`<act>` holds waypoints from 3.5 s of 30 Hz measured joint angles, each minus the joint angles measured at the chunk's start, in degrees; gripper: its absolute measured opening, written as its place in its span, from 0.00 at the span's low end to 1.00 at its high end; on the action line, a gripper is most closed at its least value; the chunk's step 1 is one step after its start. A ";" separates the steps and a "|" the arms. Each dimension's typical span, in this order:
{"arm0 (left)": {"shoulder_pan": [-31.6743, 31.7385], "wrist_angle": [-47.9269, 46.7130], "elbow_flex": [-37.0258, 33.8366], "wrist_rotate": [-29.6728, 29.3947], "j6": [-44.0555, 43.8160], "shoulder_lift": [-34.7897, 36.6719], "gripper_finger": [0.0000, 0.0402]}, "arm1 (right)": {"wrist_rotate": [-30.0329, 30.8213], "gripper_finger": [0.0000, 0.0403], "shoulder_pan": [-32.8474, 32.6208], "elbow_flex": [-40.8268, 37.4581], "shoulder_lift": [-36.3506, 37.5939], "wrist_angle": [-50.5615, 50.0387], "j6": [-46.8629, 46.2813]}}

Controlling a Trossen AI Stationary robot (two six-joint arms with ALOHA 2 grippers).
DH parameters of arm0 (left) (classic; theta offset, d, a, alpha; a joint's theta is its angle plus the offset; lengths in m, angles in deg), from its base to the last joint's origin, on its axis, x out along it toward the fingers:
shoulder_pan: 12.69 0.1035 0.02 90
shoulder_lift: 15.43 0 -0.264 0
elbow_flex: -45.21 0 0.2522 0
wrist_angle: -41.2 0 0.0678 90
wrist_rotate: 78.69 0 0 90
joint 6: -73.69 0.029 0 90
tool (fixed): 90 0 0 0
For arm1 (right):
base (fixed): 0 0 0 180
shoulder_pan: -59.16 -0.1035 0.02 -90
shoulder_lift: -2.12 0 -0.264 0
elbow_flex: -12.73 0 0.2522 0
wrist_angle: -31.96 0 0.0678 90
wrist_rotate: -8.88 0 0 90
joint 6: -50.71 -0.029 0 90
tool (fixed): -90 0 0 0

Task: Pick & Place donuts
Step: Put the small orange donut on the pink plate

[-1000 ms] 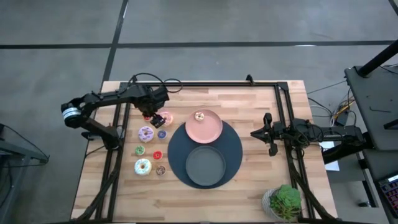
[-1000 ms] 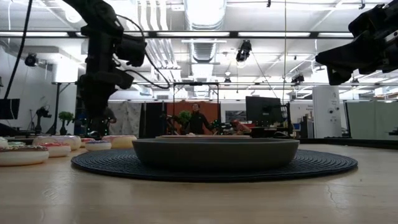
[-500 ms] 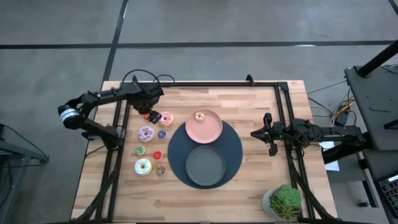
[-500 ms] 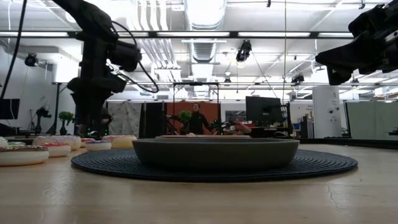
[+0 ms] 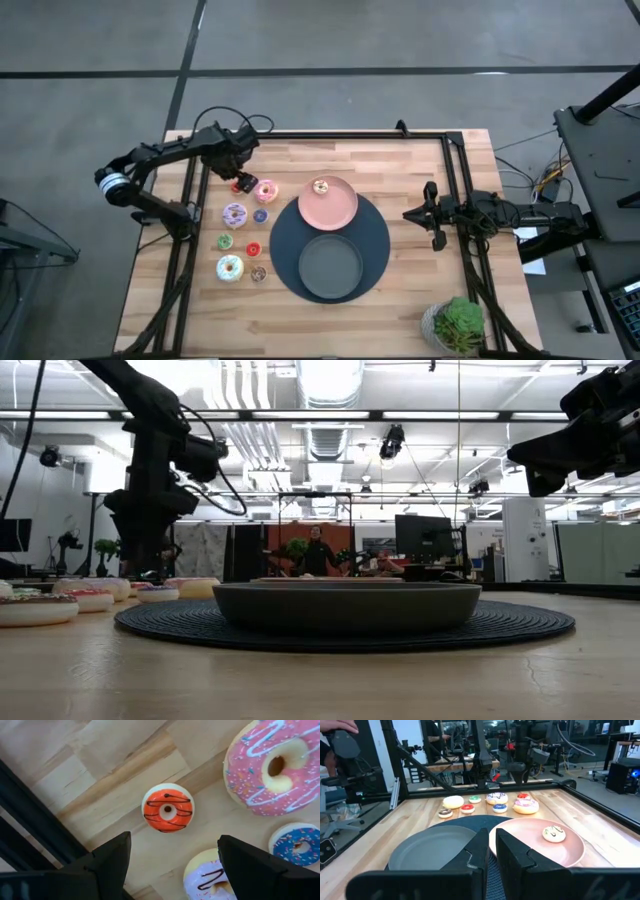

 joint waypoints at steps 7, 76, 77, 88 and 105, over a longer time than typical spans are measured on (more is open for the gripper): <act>0.36 0.98 -0.02 0.04 1.20 -4.10 0.67 | 0.00 0.07 0.00 0.00 0.00 0.01 0.00; 1.20 8.81 -3.78 0.50 2.58 -10.10 0.65 | 0.01 0.07 0.01 0.00 -0.01 0.01 0.00; 1.21 8.81 -3.78 0.49 2.58 -10.10 0.65 | 0.01 0.07 0.00 0.00 -0.02 0.01 -0.01; 1.23 8.79 -3.80 0.42 2.86 -10.13 0.61 | 0.00 0.07 0.01 0.00 -0.02 0.01 -0.01; 1.23 8.90 -3.80 0.37 3.30 -10.13 0.52 | 0.00 0.07 0.01 0.00 -0.02 0.01 -0.02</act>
